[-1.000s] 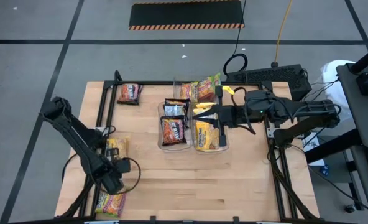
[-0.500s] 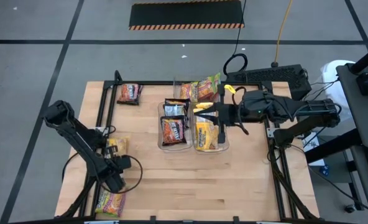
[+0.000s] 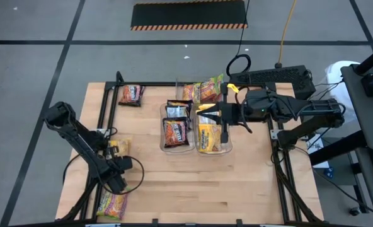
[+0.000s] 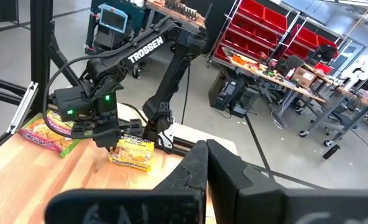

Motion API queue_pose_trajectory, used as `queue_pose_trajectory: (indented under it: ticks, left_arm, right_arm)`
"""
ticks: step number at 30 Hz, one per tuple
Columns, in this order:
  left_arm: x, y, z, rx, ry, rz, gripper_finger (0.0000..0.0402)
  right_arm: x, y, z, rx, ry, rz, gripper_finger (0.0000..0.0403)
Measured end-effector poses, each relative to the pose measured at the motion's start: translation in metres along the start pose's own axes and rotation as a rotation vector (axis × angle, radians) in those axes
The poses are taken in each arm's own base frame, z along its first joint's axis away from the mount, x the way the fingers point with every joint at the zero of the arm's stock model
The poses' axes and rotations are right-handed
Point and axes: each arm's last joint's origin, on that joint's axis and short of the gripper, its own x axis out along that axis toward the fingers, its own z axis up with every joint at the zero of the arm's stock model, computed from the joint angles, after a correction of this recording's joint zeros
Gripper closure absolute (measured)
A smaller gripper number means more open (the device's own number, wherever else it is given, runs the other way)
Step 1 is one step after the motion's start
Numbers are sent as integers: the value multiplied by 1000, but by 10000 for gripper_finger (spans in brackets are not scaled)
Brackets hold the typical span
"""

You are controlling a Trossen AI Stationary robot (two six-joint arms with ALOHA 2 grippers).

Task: Sort Maruchan noodles
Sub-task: Put the yellow noodle pack into the right transparent bin

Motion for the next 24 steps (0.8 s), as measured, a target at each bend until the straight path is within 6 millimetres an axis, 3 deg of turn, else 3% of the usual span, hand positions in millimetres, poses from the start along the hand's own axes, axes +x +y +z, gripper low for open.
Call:
queue_pose_trajectory:
  ticks: [24]
  left_arm:
    - [21, 0, -2, 0, -43, -63, 349]
  right_arm:
    - [0, 0, 0, -19, 0, 1, 403]
